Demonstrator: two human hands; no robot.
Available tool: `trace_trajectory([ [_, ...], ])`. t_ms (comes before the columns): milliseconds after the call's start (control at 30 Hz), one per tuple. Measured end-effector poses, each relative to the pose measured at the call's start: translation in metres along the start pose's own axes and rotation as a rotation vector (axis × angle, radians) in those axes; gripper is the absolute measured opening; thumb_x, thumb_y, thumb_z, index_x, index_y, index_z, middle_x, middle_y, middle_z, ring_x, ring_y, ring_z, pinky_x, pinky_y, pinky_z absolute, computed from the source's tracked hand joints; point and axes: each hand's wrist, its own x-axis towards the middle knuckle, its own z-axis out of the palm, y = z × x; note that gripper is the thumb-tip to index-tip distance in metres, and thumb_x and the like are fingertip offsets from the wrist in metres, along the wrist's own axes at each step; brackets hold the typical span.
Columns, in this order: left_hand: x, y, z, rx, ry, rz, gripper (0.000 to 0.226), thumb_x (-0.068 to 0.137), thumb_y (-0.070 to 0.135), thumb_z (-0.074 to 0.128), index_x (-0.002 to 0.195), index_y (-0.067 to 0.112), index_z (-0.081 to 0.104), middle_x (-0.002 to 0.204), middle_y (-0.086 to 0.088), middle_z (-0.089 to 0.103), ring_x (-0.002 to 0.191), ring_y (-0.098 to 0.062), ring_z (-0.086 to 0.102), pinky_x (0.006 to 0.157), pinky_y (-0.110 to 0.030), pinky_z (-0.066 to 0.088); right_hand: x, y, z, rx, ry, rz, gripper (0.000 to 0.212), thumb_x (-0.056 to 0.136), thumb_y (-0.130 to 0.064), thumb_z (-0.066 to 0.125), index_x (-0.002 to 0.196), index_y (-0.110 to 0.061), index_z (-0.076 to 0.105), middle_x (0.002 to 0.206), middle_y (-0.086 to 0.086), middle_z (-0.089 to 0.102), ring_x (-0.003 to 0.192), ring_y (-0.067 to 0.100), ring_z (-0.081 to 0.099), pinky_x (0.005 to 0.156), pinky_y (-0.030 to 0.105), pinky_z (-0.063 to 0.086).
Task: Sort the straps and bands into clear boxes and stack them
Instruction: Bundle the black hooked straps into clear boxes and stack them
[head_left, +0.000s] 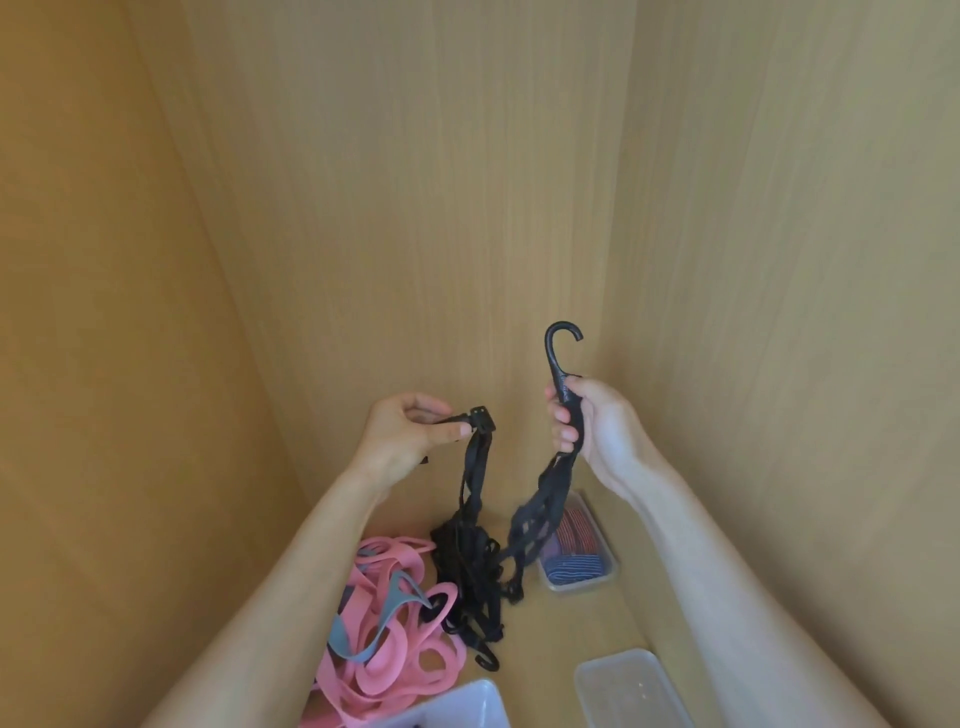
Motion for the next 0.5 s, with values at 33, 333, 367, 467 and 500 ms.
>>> trace_trajectory([
  [33, 0.000, 0.004, 0.000, -0.018, -0.007, 0.017, 0.030, 0.068, 0.018, 0.092, 0.090, 0.016, 0.072, 0.087, 0.001, 0.071, 0.078, -0.011, 0.066, 0.072, -0.026, 0.050, 0.000, 0.001, 0.000, 0.015, -0.017, 0.000, 0.028, 0.105, -0.015, 0.031, 0.094, -0.007, 0.054, 0.064, -0.001, 0.041, 0.049, 0.012, 0.032, 0.049, 0.025, 0.027],
  [333, -0.004, 0.050, 0.007, -0.135, -0.207, 0.178, 0.032, 0.075, 0.002, 0.085, 0.102, 0.015, 0.072, 0.087, -0.007, 0.076, 0.081, -0.016, 0.070, 0.082, -0.032, 0.058, 0.001, -0.002, 0.006, -0.277, -0.192, -0.181, 0.021, 0.101, -0.013, 0.056, 0.114, -0.011, 0.072, 0.117, 0.005, 0.073, 0.105, 0.020, 0.070, 0.095, 0.027, 0.052],
  [367, -0.003, 0.053, 0.008, -0.165, -0.202, 0.175, 0.035, 0.074, 0.005, 0.086, 0.104, 0.013, 0.070, 0.085, -0.006, 0.076, 0.080, -0.016, 0.070, 0.080, -0.031, 0.059, 0.000, -0.005, 0.006, -0.291, -0.181, -0.196, 0.021, 0.100, -0.015, 0.059, 0.116, -0.012, 0.072, 0.126, 0.003, 0.070, 0.113, 0.016, 0.067, 0.101, 0.028, 0.050],
  [467, 0.000, 0.059, 0.010, -0.243, -0.201, 0.165, 0.023, 0.079, 0.011, 0.083, 0.097, 0.014, 0.070, 0.094, -0.011, 0.078, 0.084, -0.018, 0.071, 0.077, -0.031, 0.056, -0.004, -0.013, 0.006, -0.287, -0.214, -0.233, 0.021, 0.098, -0.016, 0.062, 0.116, -0.014, 0.073, 0.121, 0.001, 0.072, 0.114, 0.013, 0.067, 0.097, 0.022, 0.050],
  [500, 0.000, 0.060, 0.012, -0.251, -0.210, 0.176, 0.013, 0.081, 0.012, 0.081, 0.090, 0.017, 0.072, 0.095, -0.010, 0.078, 0.085, -0.018, 0.071, 0.077, -0.030, 0.054, -0.005, -0.014, 0.007, -0.284, -0.232, -0.232, 0.019, 0.099, -0.017, 0.063, 0.114, -0.014, 0.074, 0.115, 0.003, 0.075, 0.110, 0.016, 0.069, 0.096, 0.024, 0.052],
])
